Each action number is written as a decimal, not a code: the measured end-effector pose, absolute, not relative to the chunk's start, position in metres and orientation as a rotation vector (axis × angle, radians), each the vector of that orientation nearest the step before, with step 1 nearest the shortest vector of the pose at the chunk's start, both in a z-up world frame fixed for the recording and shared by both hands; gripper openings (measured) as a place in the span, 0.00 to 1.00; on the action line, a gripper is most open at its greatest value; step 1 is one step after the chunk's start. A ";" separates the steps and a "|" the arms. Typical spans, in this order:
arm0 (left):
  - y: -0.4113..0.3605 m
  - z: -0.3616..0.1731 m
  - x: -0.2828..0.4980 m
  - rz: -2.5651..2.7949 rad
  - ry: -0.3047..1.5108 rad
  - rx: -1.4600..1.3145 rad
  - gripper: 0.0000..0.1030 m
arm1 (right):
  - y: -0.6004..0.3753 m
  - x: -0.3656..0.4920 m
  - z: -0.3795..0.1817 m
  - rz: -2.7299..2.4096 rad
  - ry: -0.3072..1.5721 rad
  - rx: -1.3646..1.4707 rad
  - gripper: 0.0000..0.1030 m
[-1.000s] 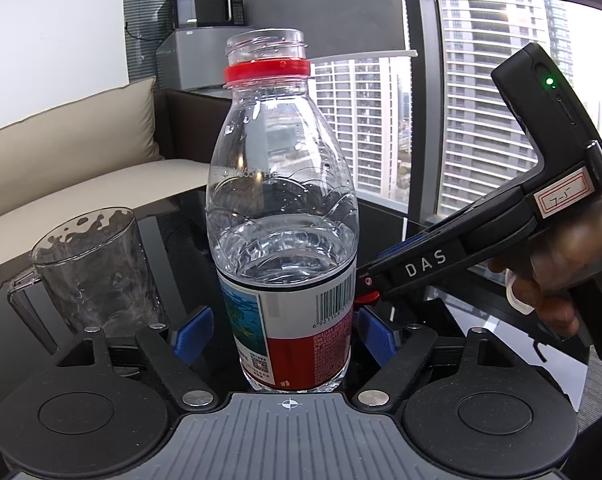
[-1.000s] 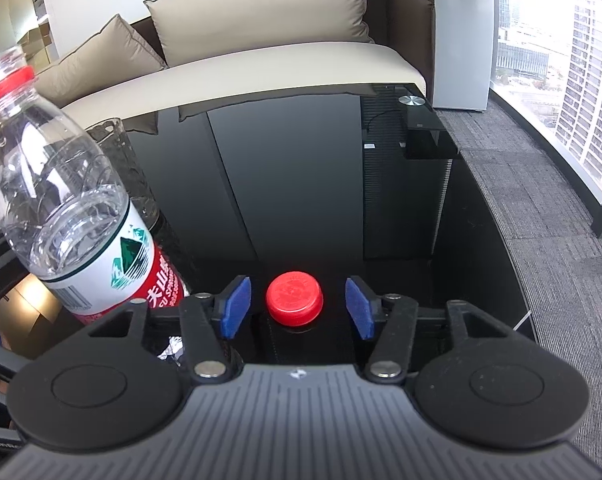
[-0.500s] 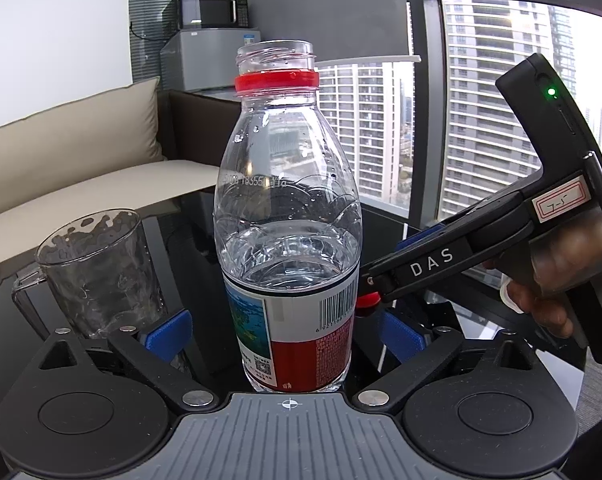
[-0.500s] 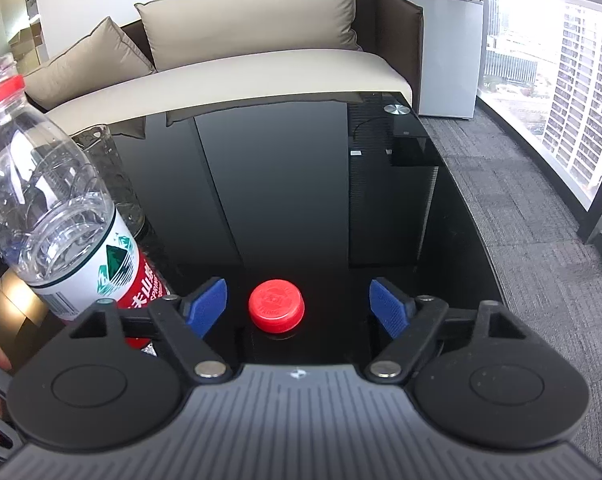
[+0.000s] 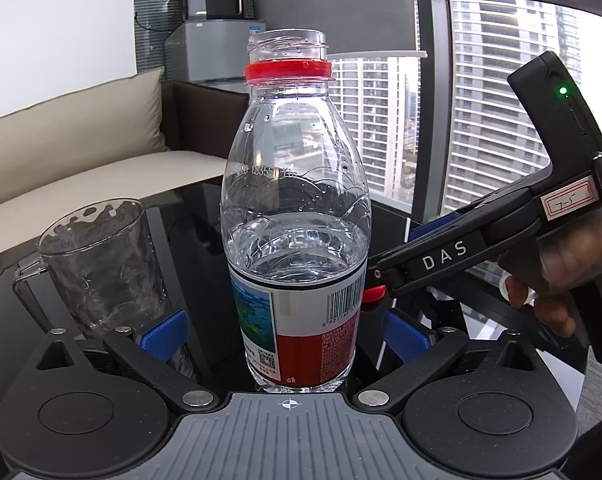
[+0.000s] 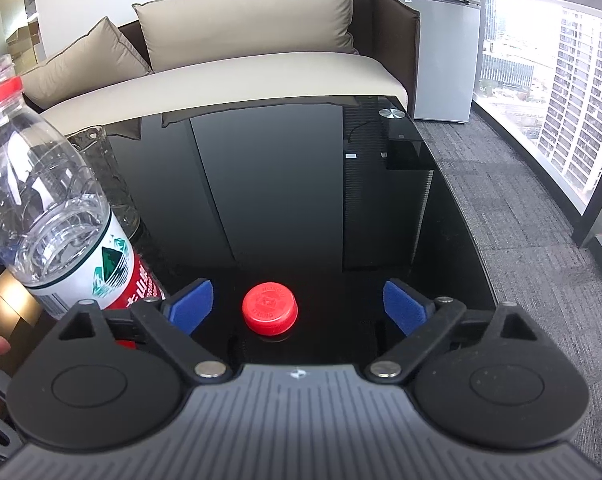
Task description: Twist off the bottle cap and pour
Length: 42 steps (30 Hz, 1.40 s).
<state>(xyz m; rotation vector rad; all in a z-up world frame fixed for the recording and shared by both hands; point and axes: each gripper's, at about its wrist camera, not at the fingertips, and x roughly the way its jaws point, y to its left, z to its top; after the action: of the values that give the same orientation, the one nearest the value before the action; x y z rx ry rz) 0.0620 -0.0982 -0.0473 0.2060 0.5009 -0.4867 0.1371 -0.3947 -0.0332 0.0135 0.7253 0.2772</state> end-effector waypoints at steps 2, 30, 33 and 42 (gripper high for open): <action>-0.099 -0.047 0.062 -0.487 0.504 0.206 0.99 | -0.395 0.136 -0.033 0.275 0.724 0.013 0.94; -0.099 -0.047 0.053 -0.498 0.498 0.197 0.99 | -0.399 0.136 -0.033 0.267 0.727 0.027 0.95; -0.099 -0.047 0.052 -0.499 0.498 0.201 0.99 | -0.399 0.136 -0.033 0.267 0.729 0.028 0.95; -0.100 -0.046 0.050 -0.496 0.491 0.206 0.99 | -0.400 0.135 -0.032 0.264 0.731 0.031 0.95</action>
<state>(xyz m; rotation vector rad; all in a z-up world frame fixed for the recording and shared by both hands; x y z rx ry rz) 0.0502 -0.1003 -0.0461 0.2056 0.4910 -0.4956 0.1352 -0.4000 -0.0317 0.0310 0.7310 0.2642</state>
